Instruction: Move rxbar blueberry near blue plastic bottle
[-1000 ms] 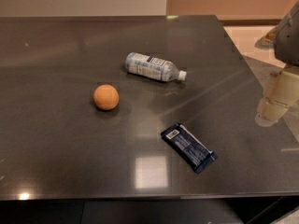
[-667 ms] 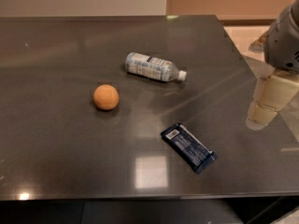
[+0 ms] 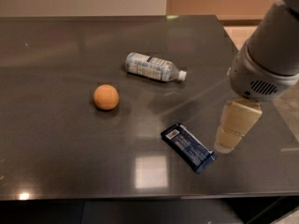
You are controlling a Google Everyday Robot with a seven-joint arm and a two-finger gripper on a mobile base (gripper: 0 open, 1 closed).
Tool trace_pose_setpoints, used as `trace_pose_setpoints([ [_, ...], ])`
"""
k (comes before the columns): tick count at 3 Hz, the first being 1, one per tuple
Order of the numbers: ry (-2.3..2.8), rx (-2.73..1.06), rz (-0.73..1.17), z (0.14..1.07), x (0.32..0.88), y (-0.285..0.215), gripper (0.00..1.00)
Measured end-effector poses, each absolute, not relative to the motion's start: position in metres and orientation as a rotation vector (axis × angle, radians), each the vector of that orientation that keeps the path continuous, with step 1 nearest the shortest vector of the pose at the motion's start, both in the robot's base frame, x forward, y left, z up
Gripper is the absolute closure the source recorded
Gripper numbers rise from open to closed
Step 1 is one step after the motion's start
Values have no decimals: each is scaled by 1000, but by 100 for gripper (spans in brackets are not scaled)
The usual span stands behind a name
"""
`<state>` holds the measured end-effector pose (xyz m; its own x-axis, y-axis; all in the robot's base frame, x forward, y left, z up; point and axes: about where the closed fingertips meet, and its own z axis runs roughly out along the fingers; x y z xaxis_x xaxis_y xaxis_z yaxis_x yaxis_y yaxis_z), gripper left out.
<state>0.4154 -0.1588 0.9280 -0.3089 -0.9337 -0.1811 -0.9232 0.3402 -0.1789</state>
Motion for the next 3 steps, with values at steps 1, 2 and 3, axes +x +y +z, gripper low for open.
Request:
trace_pose_setpoints([
  [1,2405,-1647,-41,900,402,-132,0],
  [2,2443,-1663,2,871,391,-110,0],
  [3,2474,-1692,34,846,387,-96,0],
])
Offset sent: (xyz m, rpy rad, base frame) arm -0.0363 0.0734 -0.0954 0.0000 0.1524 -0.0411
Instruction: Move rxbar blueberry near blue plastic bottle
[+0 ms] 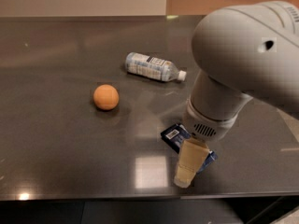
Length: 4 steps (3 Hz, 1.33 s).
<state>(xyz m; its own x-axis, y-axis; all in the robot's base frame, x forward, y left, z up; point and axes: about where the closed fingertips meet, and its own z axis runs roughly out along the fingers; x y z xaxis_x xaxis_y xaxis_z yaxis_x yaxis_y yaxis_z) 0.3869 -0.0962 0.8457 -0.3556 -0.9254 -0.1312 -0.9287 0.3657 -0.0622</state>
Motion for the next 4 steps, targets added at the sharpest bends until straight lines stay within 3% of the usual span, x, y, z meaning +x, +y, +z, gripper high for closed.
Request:
trace_pose_setpoints([
  [1,2496,-1710,82,831,387,-91,0],
  [2,2510,-1711,114,824,389,-91,16],
  [4,2515,-1686,152,825,394,-97,60],
])
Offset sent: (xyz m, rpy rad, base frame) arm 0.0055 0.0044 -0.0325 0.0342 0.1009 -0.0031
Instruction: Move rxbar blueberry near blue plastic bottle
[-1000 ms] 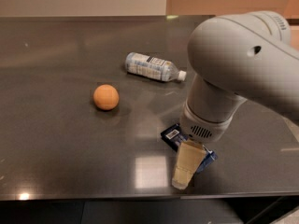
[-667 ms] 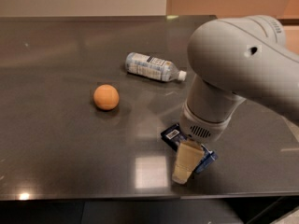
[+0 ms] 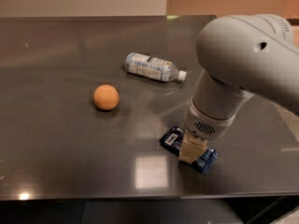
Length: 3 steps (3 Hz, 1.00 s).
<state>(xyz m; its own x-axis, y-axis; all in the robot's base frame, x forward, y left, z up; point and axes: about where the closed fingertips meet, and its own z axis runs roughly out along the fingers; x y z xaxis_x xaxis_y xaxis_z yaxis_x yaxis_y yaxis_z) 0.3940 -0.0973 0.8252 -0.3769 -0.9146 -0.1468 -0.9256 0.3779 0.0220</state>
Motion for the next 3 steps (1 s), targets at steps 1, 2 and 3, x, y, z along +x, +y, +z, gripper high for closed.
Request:
trace_pose_setpoints([
  [1,2502,-1682,157,834,402,-103,84],
  [2,2485,-1666,136,845,426,-109,100],
  [3,2478,-1624,119,852,459,-113,100],
])
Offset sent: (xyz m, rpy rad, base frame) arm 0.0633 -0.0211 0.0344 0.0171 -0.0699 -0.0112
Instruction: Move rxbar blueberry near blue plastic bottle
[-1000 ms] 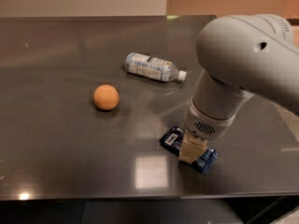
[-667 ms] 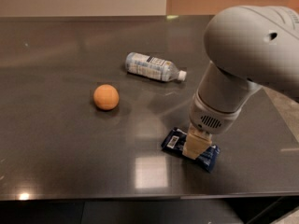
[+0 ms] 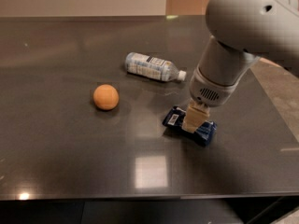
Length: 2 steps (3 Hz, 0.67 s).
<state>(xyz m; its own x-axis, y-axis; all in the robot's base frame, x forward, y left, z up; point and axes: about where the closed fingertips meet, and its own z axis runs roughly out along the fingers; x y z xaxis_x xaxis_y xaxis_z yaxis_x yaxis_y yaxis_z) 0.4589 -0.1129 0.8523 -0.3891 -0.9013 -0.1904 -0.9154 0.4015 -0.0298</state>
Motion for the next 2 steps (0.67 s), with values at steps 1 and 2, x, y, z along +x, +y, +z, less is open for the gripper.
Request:
trace_pose_setpoints([
  [1,2462,-1581,99,860,495,-116,100],
  [2,2455,-1540,85,861,529,-120,100],
])
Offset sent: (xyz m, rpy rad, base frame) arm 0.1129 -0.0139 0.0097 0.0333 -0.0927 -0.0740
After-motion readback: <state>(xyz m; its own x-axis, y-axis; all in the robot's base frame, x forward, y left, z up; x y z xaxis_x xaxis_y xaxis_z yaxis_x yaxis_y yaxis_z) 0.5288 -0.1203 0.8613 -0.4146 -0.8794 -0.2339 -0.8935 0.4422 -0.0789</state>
